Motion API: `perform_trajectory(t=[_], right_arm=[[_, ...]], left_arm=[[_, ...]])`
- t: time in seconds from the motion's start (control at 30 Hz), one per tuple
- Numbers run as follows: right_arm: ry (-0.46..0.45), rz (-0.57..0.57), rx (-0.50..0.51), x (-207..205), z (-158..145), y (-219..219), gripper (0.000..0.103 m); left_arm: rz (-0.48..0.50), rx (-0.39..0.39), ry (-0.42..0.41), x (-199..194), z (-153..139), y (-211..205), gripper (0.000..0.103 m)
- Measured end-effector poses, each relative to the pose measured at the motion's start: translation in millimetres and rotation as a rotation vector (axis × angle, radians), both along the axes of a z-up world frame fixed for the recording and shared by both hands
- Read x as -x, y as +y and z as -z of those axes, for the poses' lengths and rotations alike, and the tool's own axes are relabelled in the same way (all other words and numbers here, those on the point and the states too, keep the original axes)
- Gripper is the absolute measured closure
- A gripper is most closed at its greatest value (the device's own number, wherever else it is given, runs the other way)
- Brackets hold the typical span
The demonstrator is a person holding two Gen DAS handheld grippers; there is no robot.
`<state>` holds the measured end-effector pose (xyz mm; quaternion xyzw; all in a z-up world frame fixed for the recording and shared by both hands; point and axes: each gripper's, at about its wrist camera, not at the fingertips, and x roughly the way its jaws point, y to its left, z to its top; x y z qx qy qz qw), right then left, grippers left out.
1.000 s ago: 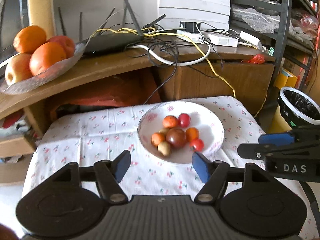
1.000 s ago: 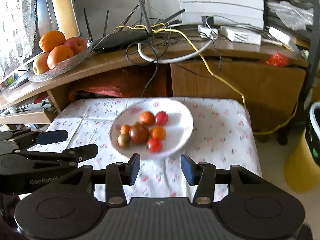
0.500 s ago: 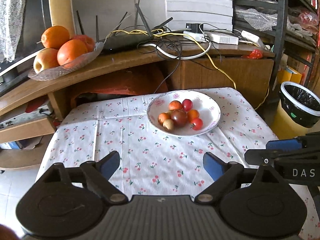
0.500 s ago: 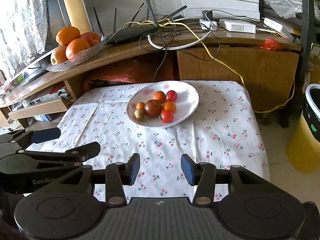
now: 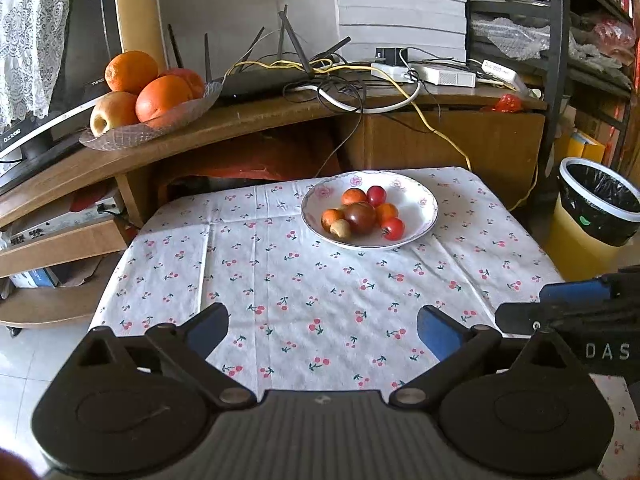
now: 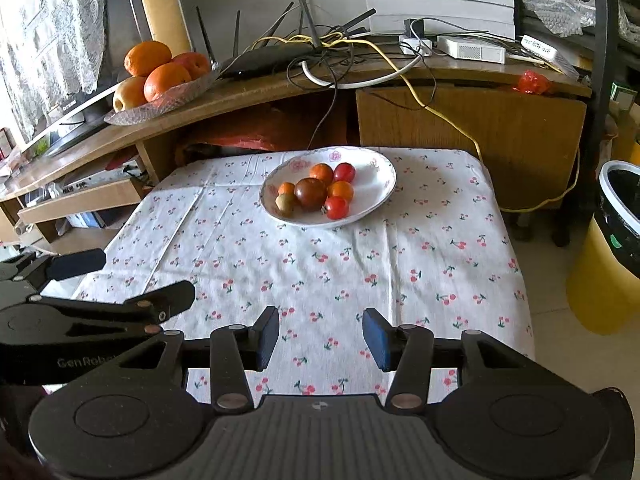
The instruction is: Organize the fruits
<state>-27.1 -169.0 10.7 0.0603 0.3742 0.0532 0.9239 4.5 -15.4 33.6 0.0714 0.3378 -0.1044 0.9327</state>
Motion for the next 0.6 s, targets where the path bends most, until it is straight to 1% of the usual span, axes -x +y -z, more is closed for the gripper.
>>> perform_trajectory(t=[0.6], right_arm=[[-0.007,0.004,0.016,16.8,0.6,3.2,0.059]], left_arm=[[0.008,-0.015,-0.002,21.6,2.3,-0.4,0.0]])
